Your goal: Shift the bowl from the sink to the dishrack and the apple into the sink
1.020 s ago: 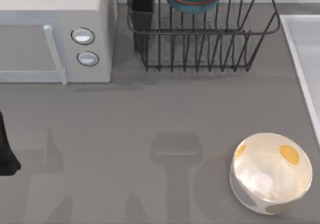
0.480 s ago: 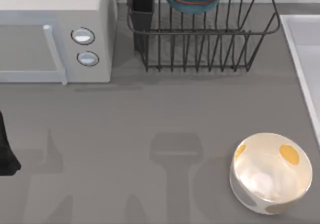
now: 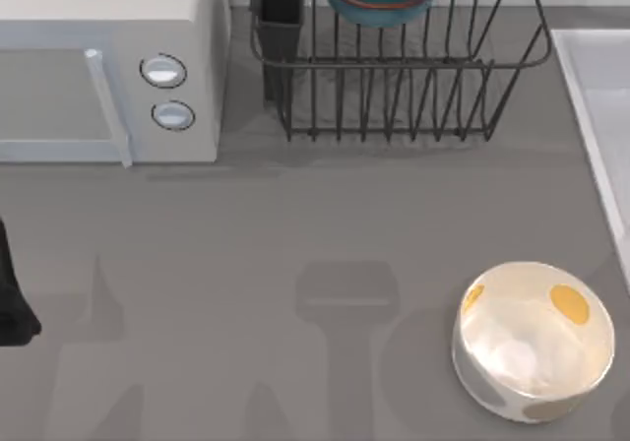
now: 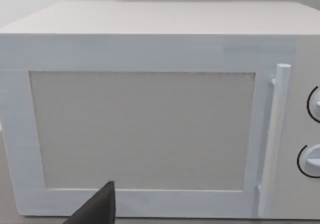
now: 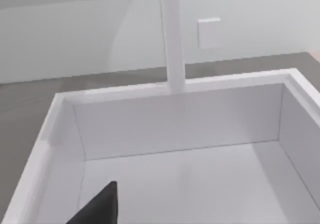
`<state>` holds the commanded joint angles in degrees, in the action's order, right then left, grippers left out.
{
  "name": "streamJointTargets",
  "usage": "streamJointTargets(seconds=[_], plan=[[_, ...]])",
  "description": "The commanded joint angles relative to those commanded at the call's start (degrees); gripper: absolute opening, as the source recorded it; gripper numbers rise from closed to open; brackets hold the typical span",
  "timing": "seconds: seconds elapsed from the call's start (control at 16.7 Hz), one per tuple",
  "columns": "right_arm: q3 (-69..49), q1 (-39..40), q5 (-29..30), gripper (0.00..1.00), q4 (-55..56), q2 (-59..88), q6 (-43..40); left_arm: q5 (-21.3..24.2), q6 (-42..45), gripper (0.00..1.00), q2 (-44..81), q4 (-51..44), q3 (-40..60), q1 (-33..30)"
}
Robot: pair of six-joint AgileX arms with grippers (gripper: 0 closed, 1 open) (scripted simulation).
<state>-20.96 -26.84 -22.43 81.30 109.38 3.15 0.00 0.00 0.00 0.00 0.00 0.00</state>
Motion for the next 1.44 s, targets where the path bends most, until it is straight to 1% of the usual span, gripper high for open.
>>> streamJointTargets(seconds=[0.3,0.72,0.9,1.02,1.2,1.44], plan=[[6.44,6.15,5.51,1.00,-20.94,-23.31,1.48,0.00,0.00,1.00,0.00,0.00,0.00,0.00],[14.33,16.72,14.71,1.00,-52.97,-72.89,0.37,0.00,0.00,1.00,0.00,0.00,0.00,0.00],[17.29,20.96,18.11,1.00,-65.41,-89.93,-0.76,0.00,0.00,1.00,0.00,0.00,0.00,0.00],[18.91,23.39,19.90,1.00,-72.17,-98.36,-1.57,0.00,0.00,1.00,0.00,0.00,0.00,0.00],[20.48,25.94,21.76,1.00,-78.98,-106.56,-2.66,0.00,0.00,1.00,0.00,0.00,0.00,0.00],[20.96,26.84,22.43,1.00,-81.30,-109.38,-3.15,0.00,0.00,1.00,0.00,0.00,0.00,0.00]])
